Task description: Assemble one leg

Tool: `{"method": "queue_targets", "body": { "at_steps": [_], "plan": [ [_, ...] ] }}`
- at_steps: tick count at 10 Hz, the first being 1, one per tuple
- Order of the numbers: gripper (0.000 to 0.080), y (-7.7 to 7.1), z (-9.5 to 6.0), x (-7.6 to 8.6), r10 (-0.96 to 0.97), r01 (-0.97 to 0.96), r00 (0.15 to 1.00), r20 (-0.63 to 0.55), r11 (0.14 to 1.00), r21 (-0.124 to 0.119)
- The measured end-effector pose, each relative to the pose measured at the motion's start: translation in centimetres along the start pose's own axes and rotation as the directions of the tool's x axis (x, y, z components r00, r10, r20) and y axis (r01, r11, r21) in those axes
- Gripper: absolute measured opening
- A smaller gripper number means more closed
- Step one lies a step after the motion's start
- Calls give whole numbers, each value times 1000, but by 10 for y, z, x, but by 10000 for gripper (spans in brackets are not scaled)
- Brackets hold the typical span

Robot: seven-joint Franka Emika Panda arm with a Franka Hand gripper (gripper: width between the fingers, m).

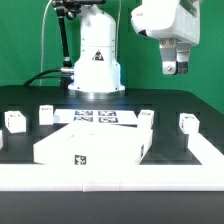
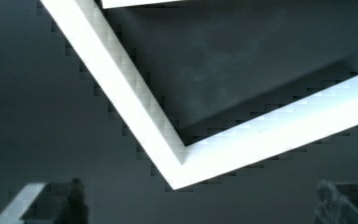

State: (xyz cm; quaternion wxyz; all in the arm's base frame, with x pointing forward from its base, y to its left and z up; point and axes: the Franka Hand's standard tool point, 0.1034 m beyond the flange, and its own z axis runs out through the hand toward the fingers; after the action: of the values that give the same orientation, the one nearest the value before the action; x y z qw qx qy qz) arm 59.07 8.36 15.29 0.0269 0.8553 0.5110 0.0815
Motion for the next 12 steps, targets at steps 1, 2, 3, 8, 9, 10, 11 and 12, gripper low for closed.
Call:
{"method": "queue_targets", "body": {
  "at_steps": [1,2,3,8,9,10,11,12],
  "plan": [
    [650,0,0,0,0,0,1000,0,1000,0],
    [650,0,0,0,0,0,1000,0,1000,0],
    [650,0,0,0,0,0,1000,0,1000,0],
    [650,-10,9,-7,-5,5,1000,7,1000,11],
    [650,-16,18,-21,-33,33,999,11,999,17],
    [650,-22,24,-33,-15,14,1000,28,999,35],
    [650,-29,29,-40,0,-2,999,40,999,49],
    [650,-37,35,-49,30,-33,998,56,997,64]
  ]
}}
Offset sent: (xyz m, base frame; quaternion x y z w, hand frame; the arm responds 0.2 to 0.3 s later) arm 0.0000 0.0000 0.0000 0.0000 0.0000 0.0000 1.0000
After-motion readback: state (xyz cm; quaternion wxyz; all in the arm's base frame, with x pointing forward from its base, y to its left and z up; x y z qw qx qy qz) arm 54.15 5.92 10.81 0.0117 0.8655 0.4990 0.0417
